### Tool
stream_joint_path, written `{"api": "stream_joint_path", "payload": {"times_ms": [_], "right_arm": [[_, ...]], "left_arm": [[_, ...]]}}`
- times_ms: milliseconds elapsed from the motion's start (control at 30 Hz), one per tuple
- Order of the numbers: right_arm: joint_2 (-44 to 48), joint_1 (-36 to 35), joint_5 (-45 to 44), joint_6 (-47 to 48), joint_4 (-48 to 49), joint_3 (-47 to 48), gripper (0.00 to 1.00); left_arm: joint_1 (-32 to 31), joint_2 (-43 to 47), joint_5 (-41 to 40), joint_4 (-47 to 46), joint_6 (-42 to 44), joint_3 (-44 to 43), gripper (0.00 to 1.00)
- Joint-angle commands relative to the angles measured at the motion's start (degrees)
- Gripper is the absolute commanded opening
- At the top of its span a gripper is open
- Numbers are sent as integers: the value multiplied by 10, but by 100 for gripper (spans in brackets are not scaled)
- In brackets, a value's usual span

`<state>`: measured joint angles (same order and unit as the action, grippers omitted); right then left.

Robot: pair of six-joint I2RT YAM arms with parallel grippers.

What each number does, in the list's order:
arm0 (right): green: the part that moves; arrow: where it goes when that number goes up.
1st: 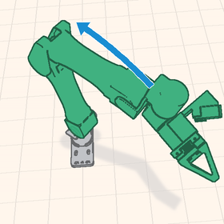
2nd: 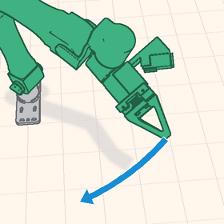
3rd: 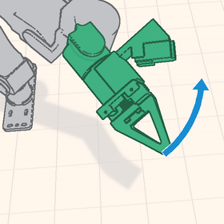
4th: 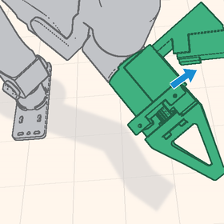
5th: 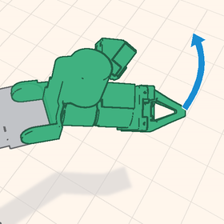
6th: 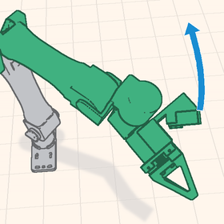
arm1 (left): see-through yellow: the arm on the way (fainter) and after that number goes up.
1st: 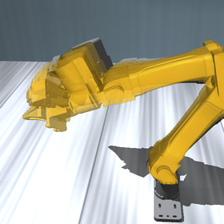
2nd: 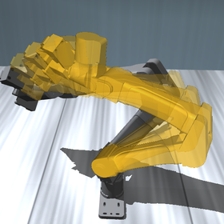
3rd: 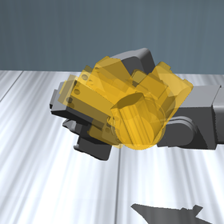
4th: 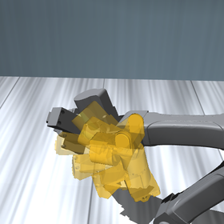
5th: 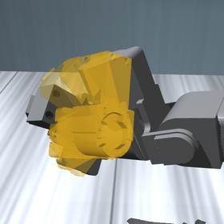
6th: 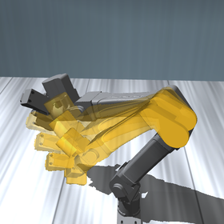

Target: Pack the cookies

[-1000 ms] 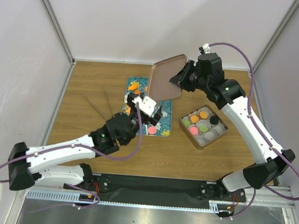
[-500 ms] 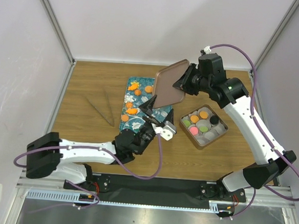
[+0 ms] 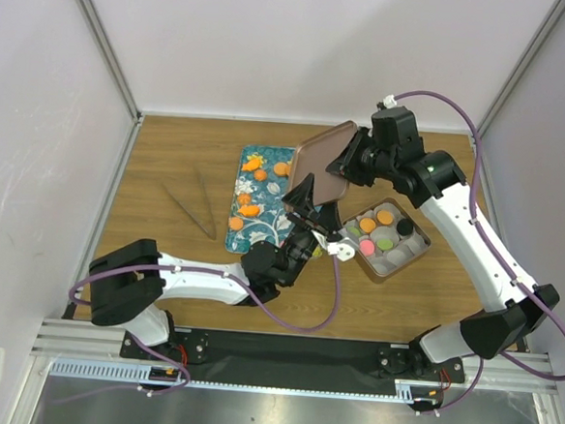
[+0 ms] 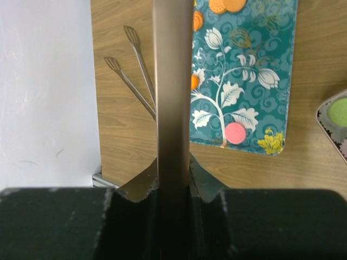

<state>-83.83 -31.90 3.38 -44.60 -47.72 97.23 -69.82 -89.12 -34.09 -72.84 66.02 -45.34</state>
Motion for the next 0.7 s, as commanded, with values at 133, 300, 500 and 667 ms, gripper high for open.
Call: {"api": "stream_joint_path", "payload": {"times_ms": [133,300,500,667], "right_arm": [[35,-4,-2,-9,29,-13,16],[39,-4,1,-7,39,-22,18],[46,-3,0,9,55,-35,31],[71,14,-34,78,82,-33,73]], "left_arm": [[16,3,-17,-79,-10,-37,52],[18,10,-23,-58,-34,-42,25],[19,37,-26,12,-81,-63,0],[19,76,-8,196,-229,-89,0]]}}
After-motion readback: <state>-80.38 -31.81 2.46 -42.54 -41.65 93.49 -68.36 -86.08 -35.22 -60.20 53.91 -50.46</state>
